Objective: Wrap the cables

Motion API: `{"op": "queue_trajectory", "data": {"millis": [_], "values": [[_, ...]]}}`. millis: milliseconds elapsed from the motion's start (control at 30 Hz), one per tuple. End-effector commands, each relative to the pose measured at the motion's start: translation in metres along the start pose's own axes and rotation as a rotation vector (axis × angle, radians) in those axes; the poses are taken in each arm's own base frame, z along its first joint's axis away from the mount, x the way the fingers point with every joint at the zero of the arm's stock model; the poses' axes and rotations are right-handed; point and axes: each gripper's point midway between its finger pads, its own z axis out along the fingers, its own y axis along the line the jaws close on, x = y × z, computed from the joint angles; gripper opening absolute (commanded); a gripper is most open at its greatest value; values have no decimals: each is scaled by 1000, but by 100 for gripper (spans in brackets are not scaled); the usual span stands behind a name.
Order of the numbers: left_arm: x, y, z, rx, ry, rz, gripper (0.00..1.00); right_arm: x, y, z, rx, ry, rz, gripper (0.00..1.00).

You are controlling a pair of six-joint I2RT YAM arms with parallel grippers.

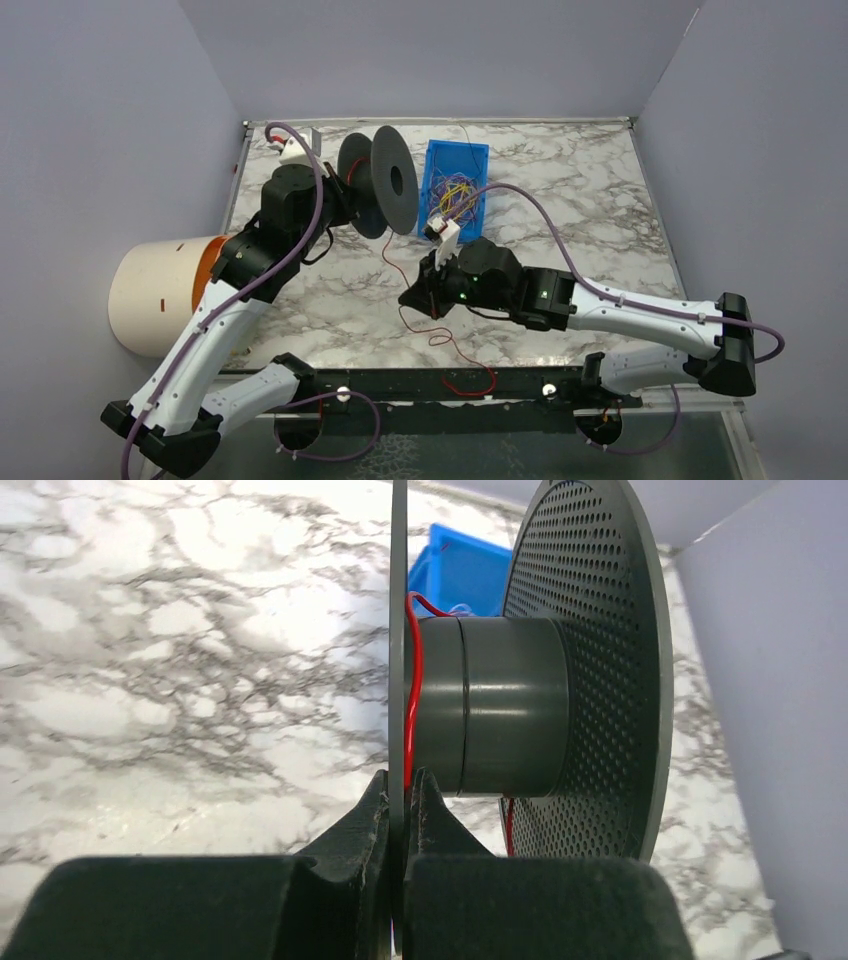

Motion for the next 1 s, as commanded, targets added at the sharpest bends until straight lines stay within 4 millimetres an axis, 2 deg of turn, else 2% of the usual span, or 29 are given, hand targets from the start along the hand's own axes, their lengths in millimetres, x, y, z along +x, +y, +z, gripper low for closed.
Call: {"op": "queue_trajectory", "data": {"millis": [0, 167, 400, 733, 833, 900, 967], "values": [[-7, 18, 5, -96, -52, 43, 0, -9, 1, -6, 50, 48, -70, 1], [11, 37, 10, -169, 7, 121, 0, -29, -2, -13, 118, 57, -137, 1], [41, 40, 16, -166, 138, 252, 0, -65, -19, -27, 264, 10, -270, 1], [98, 26, 14, -87, 312, 429, 0, -132, -39, -44, 455, -89, -512, 1], [109, 20, 11, -35, 349, 460, 0, -149, -48, -50, 502, -129, -549, 1], [117, 13, 8, 20, 379, 484, 0, -163, -63, -54, 530, -153, -541, 1], [123, 7, 5, 69, 400, 508, 0, -167, -67, -52, 505, -158, -547, 1]]}}
